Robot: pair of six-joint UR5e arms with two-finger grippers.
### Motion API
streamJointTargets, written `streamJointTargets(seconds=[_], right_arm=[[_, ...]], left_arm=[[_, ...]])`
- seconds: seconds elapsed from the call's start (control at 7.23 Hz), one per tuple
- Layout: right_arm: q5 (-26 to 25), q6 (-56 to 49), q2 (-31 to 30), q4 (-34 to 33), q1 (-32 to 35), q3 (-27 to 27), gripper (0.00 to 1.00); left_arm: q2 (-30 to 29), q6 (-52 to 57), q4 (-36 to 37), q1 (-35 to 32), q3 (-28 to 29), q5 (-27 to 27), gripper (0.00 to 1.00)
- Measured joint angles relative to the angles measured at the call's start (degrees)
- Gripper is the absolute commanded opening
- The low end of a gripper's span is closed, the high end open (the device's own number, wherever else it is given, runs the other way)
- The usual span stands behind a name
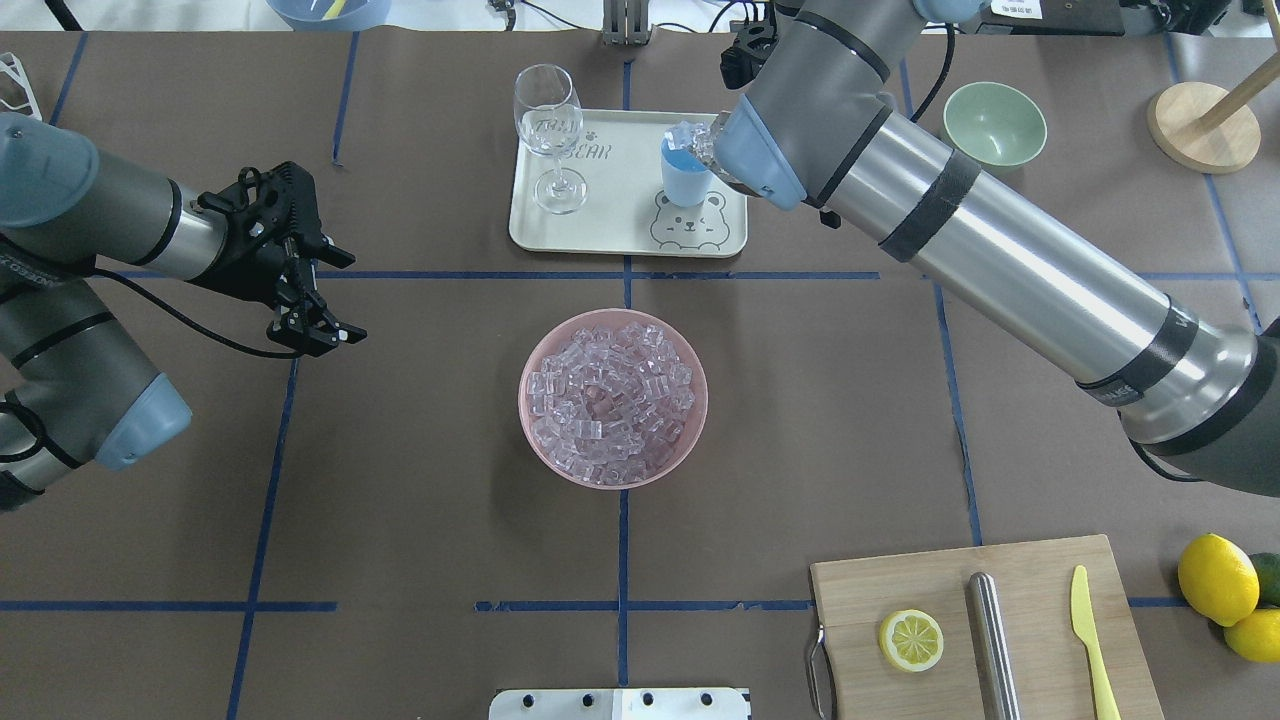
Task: Put ice in cup with scoop
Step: 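Tilt the scoop with the right gripper to pour ice into the blue cup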
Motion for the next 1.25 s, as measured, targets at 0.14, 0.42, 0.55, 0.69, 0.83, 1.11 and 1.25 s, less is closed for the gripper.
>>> streamJointTargets(seconds=[0.14,0.42,0.55,0.69,0.83,1.11,1.25], right_arm=[[-0.4,-0.8,0.2,-1.0,0.0,0.0,0.0],[-2.3,-2.8,1.3,-4.0,0.0,-0.1,0.0],[-3.3,-3.7,1.9,-5.6,0.0,-0.1,0.0],[-4.0,-4.4,2.2,-6.5,0.0,-0.1,0.0],[-4.7,-4.9,2.4,-7.1,0.0,-0.2,0.0],[-6.6,-6.6,3.9,-9.1,0.0,-1.1,0.0],[-7.7,-7.5,4.7,-10.0,0.1,-1.8,0.0]], left_arm=[[0.0,0.0,0.0,0.0,0.0,0.0,1.0],[0.0,0.0,0.0,0.0,0.1,0.0,1.0],[0.0,0.1,0.0,0.0,0.1,0.0,1.0],[0.0,0.0,0.0,0.0,0.1,0.0,1.0],[0.0,0.0,0.0,0.0,0.1,0.0,1.0],[0.0,0.0,-0.1,0.0,0.0,0.0,1.0],[0.0,0.0,-0.1,0.0,-0.1,0.0,1.0]])
